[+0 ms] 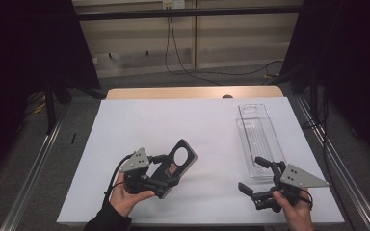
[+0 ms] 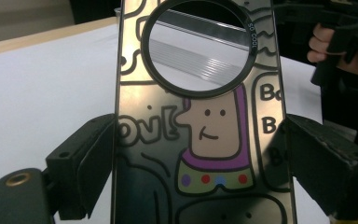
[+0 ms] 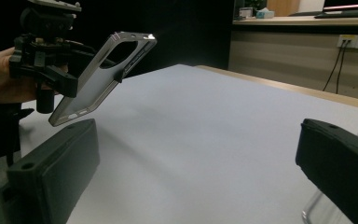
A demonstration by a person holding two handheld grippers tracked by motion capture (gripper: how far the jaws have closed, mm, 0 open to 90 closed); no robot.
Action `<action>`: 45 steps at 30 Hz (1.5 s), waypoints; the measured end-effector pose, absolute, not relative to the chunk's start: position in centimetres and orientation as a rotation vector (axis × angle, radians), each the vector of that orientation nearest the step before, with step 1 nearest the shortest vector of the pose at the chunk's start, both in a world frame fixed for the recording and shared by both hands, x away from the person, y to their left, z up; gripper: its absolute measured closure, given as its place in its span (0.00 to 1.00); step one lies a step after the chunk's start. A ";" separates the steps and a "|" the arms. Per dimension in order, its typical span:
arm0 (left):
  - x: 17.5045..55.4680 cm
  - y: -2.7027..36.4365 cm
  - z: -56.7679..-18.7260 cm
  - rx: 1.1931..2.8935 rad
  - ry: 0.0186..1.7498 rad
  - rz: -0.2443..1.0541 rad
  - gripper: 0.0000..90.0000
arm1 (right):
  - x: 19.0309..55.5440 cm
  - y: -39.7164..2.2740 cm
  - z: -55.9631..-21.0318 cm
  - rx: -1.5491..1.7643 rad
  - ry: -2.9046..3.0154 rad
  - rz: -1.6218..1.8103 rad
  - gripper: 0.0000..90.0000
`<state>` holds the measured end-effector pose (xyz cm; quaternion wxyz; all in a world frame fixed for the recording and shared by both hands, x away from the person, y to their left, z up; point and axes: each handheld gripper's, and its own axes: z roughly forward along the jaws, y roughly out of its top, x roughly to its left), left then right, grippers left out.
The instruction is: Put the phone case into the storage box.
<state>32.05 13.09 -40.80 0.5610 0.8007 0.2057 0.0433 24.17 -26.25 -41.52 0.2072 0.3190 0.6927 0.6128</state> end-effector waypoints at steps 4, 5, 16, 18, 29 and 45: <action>32.0 12.8 -40.8 1.885 0.466 0.087 0.14 | 24.7 -25.7 -41.4 0.865 1.946 1.723 0.00; 32.1 12.8 -40.8 1.886 0.463 0.082 0.14 | 24.8 -25.5 -41.3 0.852 1.952 1.726 0.00; 32.5 12.4 -40.6 1.881 0.403 0.077 0.14 | 26.4 -23.6 -39.9 0.733 1.991 1.769 0.00; 32.7 12.2 -40.9 1.882 0.396 0.073 0.14 | 26.7 -23.0 -39.9 0.715 2.011 1.767 0.00; 32.7 11.8 -40.8 1.866 0.364 0.067 0.14 | 27.4 -20.4 -39.9 0.647 2.076 1.789 0.00; 32.0 11.8 -40.1 1.862 0.309 0.048 0.14 | 28.6 -18.4 -38.6 0.562 2.136 1.865 0.00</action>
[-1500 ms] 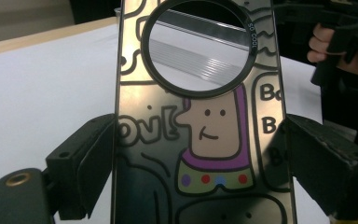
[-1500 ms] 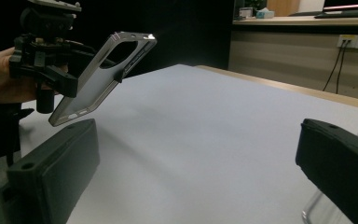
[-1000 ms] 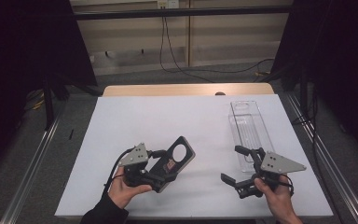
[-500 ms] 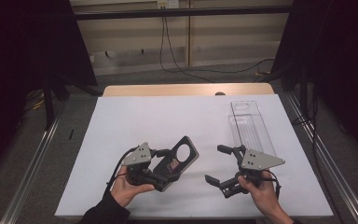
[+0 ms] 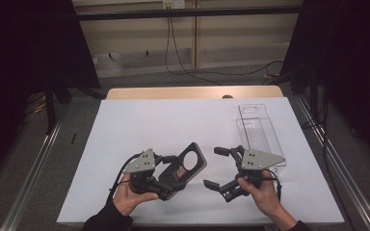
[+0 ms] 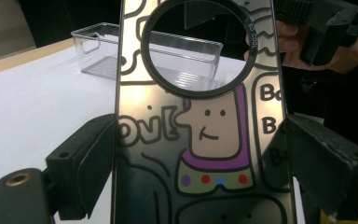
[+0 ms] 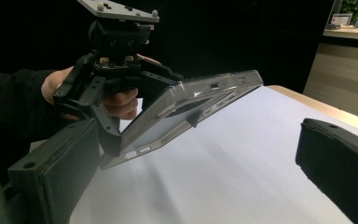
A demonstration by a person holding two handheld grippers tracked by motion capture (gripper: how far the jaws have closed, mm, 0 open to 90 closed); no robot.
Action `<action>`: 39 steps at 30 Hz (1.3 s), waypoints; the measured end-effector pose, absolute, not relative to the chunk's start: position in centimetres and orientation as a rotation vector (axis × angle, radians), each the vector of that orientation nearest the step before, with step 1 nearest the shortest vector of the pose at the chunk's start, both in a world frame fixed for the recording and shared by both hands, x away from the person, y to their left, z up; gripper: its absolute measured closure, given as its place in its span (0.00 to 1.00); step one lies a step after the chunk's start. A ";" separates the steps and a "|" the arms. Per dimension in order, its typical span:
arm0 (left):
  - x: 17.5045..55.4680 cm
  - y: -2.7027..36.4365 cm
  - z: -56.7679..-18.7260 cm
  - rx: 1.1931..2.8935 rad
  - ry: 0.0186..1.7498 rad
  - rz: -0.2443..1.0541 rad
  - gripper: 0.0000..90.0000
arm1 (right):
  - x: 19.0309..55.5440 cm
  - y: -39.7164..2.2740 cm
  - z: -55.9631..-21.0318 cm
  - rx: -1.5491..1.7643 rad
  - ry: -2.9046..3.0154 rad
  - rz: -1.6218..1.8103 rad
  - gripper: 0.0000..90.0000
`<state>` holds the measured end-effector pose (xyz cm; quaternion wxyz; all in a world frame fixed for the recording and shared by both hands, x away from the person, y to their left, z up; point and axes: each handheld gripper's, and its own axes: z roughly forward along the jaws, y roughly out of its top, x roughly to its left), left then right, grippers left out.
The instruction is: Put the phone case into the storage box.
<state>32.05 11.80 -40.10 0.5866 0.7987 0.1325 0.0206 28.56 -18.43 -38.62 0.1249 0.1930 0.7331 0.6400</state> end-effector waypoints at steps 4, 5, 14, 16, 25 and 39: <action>32.0 11.7 -40.1 1.861 0.311 0.047 0.14 | 28.8 -18.4 -38.4 0.564 2.149 1.876 0.00; 32.0 11.6 -40.0 1.860 0.308 0.043 0.14 | 28.9 -18.5 -38.3 0.567 2.153 1.879 0.00; 32.0 11.3 -39.1 1.855 0.263 0.043 0.14 | 29.4 -19.0 -37.6 0.548 2.177 1.888 0.00; 32.2 11.2 -39.3 1.858 0.262 0.034 0.14 | 29.6 -18.9 -37.6 0.539 2.184 1.890 0.00; 31.7 11.0 -39.5 1.873 0.219 0.026 0.14 | 30.1 -18.8 -37.5 0.456 2.273 1.888 0.00; 31.9 11.1 -39.4 1.863 0.208 0.017 0.14 | 31.7 -18.2 -37.1 0.422 2.397 1.897 0.00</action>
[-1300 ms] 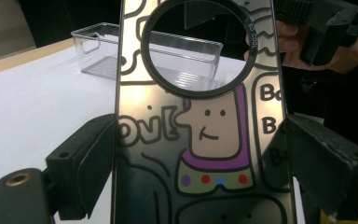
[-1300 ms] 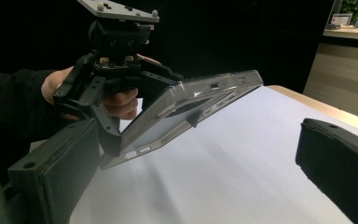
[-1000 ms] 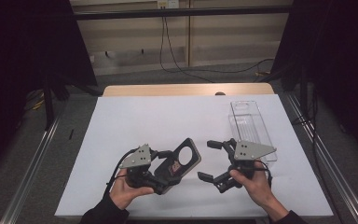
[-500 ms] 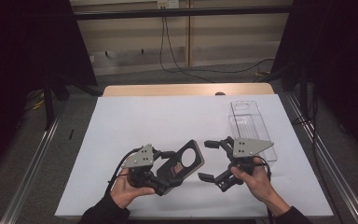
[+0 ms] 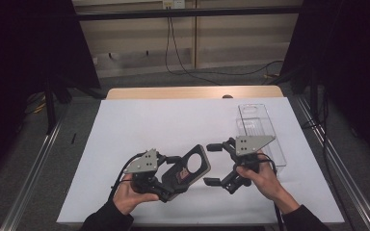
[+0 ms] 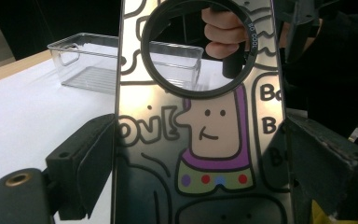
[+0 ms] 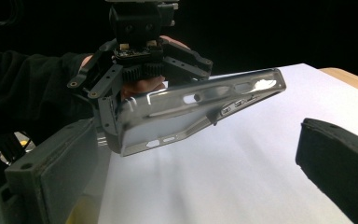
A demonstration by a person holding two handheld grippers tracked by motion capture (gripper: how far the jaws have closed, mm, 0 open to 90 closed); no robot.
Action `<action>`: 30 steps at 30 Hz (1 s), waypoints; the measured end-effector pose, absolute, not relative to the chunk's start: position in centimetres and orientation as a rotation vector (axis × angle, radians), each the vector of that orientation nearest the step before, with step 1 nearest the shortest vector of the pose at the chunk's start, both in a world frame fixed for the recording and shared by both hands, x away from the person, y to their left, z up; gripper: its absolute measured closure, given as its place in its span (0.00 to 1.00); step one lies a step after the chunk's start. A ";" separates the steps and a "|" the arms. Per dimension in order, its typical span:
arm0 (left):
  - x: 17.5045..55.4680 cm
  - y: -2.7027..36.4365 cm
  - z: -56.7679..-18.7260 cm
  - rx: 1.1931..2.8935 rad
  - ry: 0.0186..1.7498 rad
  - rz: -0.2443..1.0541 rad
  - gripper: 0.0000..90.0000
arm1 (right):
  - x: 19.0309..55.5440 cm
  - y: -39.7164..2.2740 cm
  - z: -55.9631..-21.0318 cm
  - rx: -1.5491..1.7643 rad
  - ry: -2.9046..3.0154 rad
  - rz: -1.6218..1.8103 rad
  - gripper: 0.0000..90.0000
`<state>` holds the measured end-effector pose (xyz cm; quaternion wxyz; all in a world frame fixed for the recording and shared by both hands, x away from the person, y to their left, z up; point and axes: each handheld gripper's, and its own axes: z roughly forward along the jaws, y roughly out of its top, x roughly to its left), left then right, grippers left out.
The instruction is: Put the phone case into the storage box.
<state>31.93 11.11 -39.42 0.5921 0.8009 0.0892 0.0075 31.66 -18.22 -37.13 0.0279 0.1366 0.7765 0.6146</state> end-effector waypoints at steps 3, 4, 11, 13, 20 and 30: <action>31.9 11.0 -39.5 1.868 0.193 0.012 0.14 | 31.8 -18.2 -37.1 0.395 2.407 1.902 0.00; 31.9 10.9 -39.5 1.869 0.192 0.004 0.14 | 31.8 -18.2 -37.1 0.392 2.405 1.902 0.00; 32.0 10.8 -39.7 1.873 0.192 -0.012 0.14 | 32.4 -18.0 -37.0 0.382 2.425 1.887 0.01; 32.1 10.8 -39.7 1.874 0.191 -0.012 0.14 | 32.4 -17.9 -37.0 0.382 2.446 1.874 0.02; 31.9 10.5 -39.9 1.886 0.176 -0.034 0.14 | 32.6 -17.6 -37.2 0.310 2.482 1.869 0.02; 31.9 10.4 -39.9 1.896 0.161 -0.051 0.13 | 33.0 -17.2 -37.3 0.243 2.545 1.875 0.02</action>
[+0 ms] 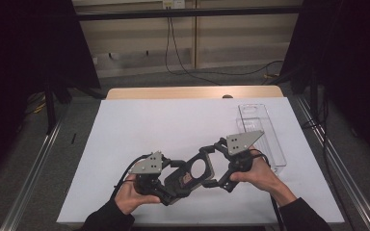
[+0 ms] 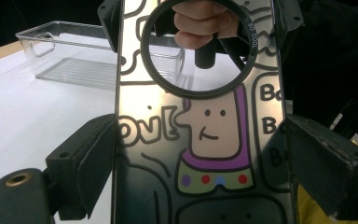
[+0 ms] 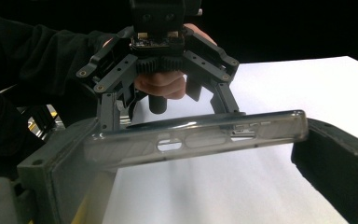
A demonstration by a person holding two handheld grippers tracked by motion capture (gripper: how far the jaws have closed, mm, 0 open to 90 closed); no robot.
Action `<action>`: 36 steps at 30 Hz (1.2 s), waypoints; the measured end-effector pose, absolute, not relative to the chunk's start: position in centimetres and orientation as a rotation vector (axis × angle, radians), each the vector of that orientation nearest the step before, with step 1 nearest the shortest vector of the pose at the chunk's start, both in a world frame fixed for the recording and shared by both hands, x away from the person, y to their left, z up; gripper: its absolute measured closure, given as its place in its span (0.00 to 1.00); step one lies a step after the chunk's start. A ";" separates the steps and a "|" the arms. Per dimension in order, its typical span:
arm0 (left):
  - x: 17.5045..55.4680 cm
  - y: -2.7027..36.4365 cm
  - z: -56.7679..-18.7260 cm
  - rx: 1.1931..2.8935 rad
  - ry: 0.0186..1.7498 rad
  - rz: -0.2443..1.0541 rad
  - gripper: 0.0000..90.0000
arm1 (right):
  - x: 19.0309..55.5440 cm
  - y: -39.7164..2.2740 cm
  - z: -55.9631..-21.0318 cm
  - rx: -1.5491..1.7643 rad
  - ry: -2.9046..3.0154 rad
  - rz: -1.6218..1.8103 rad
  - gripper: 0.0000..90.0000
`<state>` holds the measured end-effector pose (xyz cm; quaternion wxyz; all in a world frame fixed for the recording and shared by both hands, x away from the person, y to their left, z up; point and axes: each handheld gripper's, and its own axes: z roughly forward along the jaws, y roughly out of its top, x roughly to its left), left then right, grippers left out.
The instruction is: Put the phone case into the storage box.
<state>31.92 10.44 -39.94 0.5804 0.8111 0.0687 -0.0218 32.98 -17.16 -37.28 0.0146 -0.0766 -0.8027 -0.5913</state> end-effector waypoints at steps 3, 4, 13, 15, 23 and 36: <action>31.9 10.4 -40.0 1.900 0.154 -0.059 0.14 | 33.0 -17.1 -37.3 -0.222 -2.507 -1.833 0.01; 31.9 10.3 -40.0 1.902 0.151 -0.062 0.14 | 33.0 -17.1 -37.3 -0.222 -2.507 -1.833 0.00; 31.7 10.2 -40.0 1.917 0.137 -0.073 0.13 | 33.1 -17.1 -37.3 -0.168 -2.493 -1.811 0.01; 31.7 10.1 -40.1 1.918 0.137 -0.079 0.14 | 33.1 -17.0 -37.3 -0.159 -2.493 -1.805 0.03; 31.8 9.9 -40.3 1.933 0.129 -0.102 0.14 | 33.0 -16.8 -37.3 -0.099 -2.490 -1.756 0.11; 31.9 9.8 -40.6 1.959 0.123 -0.099 0.13 | 33.1 -16.8 -37.5 -0.112 -2.517 -1.680 0.12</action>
